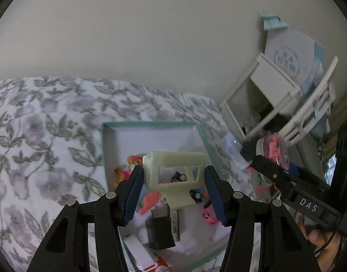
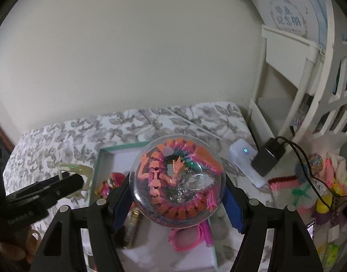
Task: Organize rigid objects
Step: 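Lift the cream clip and dragon dome and carry both over the tray, then lower the clip and dome into the tray and open both tools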
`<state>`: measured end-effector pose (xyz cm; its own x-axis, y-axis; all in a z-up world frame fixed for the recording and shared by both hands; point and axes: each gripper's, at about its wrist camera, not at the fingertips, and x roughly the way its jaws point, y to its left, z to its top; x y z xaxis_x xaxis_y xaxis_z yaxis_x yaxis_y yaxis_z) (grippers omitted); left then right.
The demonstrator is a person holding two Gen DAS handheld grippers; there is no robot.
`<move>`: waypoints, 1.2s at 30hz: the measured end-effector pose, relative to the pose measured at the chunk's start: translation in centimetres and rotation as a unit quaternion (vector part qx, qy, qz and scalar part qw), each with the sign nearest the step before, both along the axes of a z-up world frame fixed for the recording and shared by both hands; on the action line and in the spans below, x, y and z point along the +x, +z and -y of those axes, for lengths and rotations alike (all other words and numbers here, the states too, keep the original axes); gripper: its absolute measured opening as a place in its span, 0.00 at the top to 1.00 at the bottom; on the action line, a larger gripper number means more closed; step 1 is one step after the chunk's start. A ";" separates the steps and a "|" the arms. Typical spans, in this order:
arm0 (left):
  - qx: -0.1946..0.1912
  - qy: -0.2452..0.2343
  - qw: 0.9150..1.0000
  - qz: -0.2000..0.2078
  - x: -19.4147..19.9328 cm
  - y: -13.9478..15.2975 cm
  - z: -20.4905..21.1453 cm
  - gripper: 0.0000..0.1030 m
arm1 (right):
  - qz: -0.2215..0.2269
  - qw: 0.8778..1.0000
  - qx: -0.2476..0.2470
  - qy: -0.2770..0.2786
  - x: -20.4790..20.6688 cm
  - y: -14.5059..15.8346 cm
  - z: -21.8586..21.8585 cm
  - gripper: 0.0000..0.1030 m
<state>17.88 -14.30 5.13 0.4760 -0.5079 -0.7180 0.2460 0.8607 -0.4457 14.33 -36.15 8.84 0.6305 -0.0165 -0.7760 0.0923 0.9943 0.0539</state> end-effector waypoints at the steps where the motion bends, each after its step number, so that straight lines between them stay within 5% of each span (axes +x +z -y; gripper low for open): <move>1: 0.005 -0.004 1.000 -0.003 0.0 -0.3 0.5 0.45 | -0.006 1.000 0.000 0.000 -0.2 -0.3 0.4 0.28; 36: 0.062 -0.025 0.996 -0.060 0.8 -5.1 2.9 0.44 | -0.153 0.985 -0.033 0.073 2.1 -10.2 -2.9 0.28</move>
<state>18.64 -17.24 0.05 0.3594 -0.4322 -0.8271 0.2421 0.8991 -0.3646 16.41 -33.25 -1.37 0.3665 -0.0007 -0.9304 -0.0499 0.9985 -0.0204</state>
